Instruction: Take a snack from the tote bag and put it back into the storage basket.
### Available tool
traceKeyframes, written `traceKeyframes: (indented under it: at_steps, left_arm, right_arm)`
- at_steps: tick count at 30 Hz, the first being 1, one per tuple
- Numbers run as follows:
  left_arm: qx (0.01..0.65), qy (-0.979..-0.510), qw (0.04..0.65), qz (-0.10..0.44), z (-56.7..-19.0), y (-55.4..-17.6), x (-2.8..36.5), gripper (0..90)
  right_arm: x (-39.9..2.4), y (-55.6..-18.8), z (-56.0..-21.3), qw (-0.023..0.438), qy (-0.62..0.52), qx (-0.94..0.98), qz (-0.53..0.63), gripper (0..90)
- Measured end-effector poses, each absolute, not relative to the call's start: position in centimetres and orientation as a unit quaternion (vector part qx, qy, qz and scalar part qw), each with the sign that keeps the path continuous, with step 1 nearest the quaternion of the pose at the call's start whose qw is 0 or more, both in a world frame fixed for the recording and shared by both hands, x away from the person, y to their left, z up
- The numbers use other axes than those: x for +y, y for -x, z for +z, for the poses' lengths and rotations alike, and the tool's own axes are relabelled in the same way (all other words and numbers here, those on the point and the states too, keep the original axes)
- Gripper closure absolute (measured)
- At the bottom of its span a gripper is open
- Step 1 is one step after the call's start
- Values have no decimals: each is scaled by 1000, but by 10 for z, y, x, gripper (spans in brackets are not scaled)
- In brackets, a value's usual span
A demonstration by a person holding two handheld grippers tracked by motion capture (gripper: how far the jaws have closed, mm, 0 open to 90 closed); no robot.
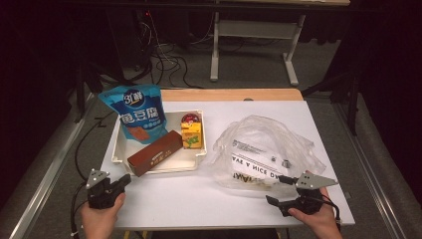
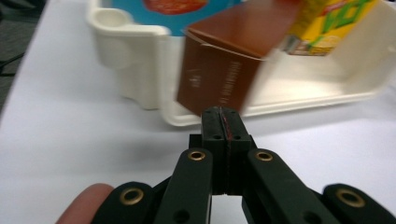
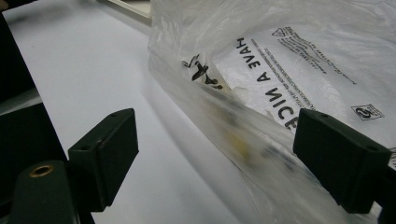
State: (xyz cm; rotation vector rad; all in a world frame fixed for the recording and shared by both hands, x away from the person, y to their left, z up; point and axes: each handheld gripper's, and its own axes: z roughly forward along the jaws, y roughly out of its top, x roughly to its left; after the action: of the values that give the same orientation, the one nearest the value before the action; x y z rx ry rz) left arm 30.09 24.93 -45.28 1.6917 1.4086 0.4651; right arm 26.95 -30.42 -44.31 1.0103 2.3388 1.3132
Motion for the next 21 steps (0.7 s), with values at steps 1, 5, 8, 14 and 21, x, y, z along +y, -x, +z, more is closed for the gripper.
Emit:
traceKeyframes:
  at_steps: [1,5,8,14,21]
  left_arm:
    - [559,-684,431,184,-452,-300,246,900]
    - [546,-697,422,193,-453,-307,230,900]
    - [551,-695,418,196,-455,-314,228,900]
    - [567,-687,405,208,-458,-328,229,900]
    - [593,-676,382,213,-467,-346,231,900]
  right_arm:
    - [-304,-269,-443,137,-350,808,454,142]
    - [-304,-269,-441,141,-355,803,457,141]
    - [-305,-269,-442,145,-356,801,459,141]
    - [-307,-268,-440,151,-367,786,473,142]
    - [-307,-266,-438,159,-368,780,480,163]
